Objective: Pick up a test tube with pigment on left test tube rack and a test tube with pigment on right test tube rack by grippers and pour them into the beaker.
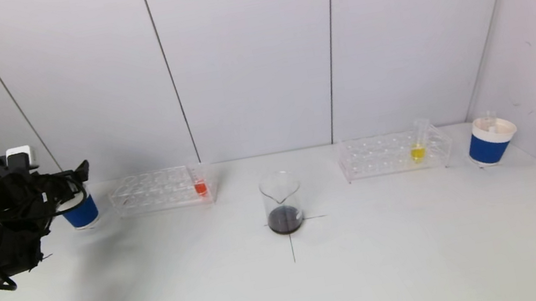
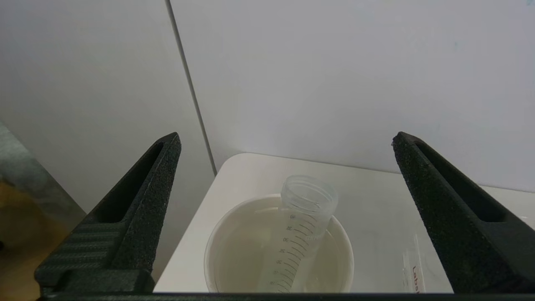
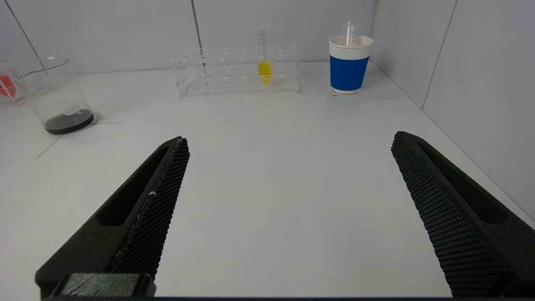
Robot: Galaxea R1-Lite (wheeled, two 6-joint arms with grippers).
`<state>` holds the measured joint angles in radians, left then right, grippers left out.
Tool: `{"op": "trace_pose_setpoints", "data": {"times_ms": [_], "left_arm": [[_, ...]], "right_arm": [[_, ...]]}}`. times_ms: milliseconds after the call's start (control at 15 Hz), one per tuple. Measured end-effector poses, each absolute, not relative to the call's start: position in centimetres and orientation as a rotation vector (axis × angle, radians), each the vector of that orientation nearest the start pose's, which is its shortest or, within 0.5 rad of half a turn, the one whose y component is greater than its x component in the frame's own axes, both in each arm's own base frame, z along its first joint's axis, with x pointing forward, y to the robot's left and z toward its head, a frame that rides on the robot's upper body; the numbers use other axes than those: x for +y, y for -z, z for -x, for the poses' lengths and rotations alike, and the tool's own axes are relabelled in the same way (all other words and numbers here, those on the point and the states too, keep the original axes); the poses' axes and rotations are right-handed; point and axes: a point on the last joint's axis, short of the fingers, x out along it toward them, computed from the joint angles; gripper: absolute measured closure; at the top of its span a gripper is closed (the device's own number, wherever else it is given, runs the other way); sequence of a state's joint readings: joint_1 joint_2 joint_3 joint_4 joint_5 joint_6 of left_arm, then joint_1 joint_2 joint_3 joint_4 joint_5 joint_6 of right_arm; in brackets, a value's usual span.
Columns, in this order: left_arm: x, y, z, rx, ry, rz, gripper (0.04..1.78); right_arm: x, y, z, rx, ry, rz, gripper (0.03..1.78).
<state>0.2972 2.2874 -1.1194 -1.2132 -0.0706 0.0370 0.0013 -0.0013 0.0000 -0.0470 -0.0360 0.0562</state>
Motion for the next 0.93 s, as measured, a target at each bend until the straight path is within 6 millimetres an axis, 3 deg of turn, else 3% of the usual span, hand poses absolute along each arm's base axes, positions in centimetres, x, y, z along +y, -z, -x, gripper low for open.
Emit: {"op": "trace_pose_setpoints", "data": {"times_ms": [267,467,733,933], "left_arm": [[11.9,-11.7,-40.9,-0.062,-0.225,-0.054,0.06],[9.6,-13.7,-39.4,-0.074,-0.183,-0.055,0.06],[5.5,-16.9,-35.8,-0.104,-0.103,-0.055,0.06],[3.3,-18.8,-31.8,-0.115,-0.054,-0.053,0.06]], "right_arm": [[-0.1,-8.0,2.3,-0.049,0.033,-0.057,0.05],[-0.1,-8.0,2.3,-0.049,0.033,-0.057,0.05],[-0.1,-8.0,2.3,-0.049,0.034,-0.057,0.05],[-0.1,-8.0,2.3,-0.049,0.034,-0.057,0.05]]}}
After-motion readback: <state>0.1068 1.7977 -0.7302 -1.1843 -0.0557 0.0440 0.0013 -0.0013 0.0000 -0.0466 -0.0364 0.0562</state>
